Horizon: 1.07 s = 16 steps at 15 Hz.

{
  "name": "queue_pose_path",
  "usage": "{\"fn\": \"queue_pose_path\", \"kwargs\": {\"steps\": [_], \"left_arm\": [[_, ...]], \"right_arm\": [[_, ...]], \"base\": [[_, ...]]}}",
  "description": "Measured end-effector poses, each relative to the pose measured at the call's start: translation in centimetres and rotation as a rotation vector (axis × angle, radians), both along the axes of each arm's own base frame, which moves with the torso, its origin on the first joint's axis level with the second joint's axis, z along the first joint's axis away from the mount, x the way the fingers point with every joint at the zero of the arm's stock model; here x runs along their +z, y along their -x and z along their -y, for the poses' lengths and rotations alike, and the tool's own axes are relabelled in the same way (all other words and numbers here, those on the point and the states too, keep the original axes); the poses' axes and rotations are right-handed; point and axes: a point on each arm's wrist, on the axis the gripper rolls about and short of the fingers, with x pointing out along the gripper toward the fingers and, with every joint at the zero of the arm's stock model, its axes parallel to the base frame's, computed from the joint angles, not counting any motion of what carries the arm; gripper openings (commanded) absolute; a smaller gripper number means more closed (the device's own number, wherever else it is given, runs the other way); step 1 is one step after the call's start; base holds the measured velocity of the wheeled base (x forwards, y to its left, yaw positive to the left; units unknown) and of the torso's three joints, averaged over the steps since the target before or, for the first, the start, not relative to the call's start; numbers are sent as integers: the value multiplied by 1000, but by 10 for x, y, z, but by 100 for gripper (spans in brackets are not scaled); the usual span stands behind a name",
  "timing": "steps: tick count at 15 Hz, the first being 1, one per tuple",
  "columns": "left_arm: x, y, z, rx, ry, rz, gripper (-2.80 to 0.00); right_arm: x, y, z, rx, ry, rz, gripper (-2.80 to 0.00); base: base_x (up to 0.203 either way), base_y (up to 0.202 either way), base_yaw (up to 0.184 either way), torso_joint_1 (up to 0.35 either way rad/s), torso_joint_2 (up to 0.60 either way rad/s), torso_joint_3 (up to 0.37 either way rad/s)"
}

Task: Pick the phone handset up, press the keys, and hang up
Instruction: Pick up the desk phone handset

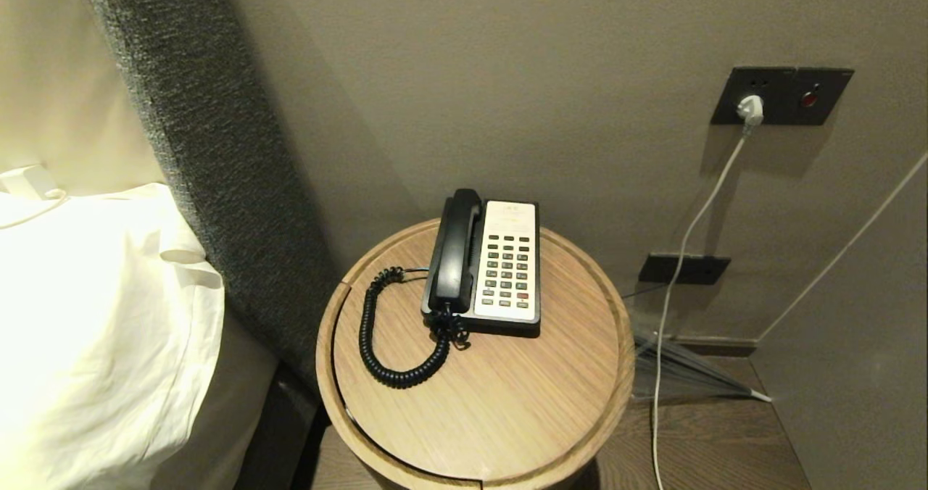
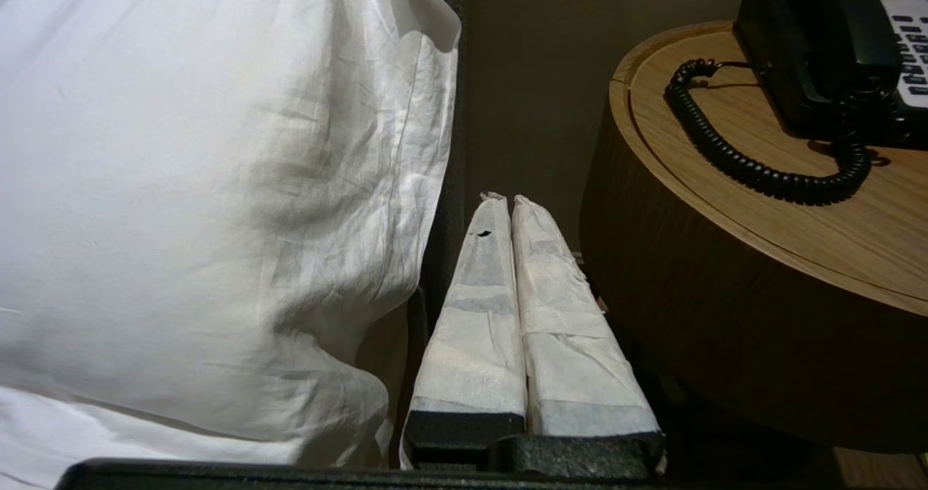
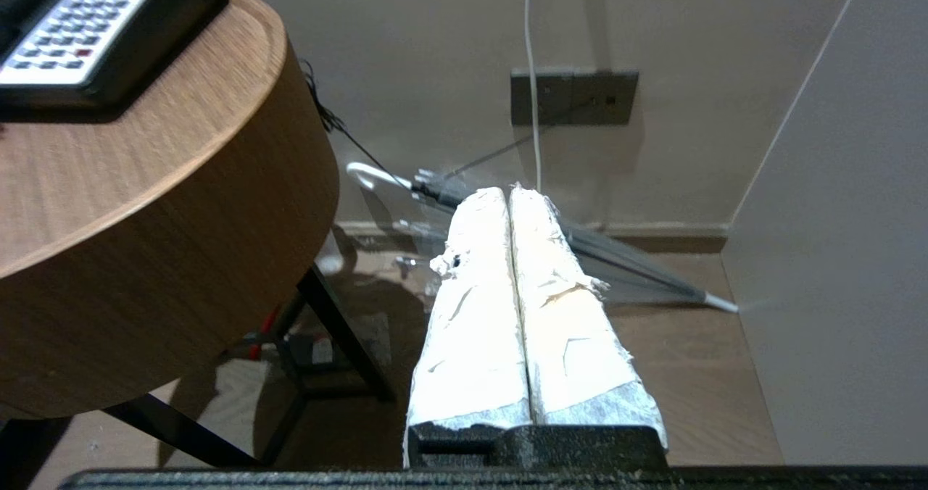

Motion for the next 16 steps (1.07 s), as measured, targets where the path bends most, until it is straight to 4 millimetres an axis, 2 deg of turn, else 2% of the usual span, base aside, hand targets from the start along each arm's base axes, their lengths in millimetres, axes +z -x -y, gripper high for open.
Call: {"fn": "queue_pose_path", "kwargs": {"steps": [16], "left_arm": [[0, 0, 0, 0, 0, 0, -280]], "right_arm": [[0, 0, 0, 0, 0, -1, -280]], "base": [[0, 0, 0, 2, 3, -194]]}}
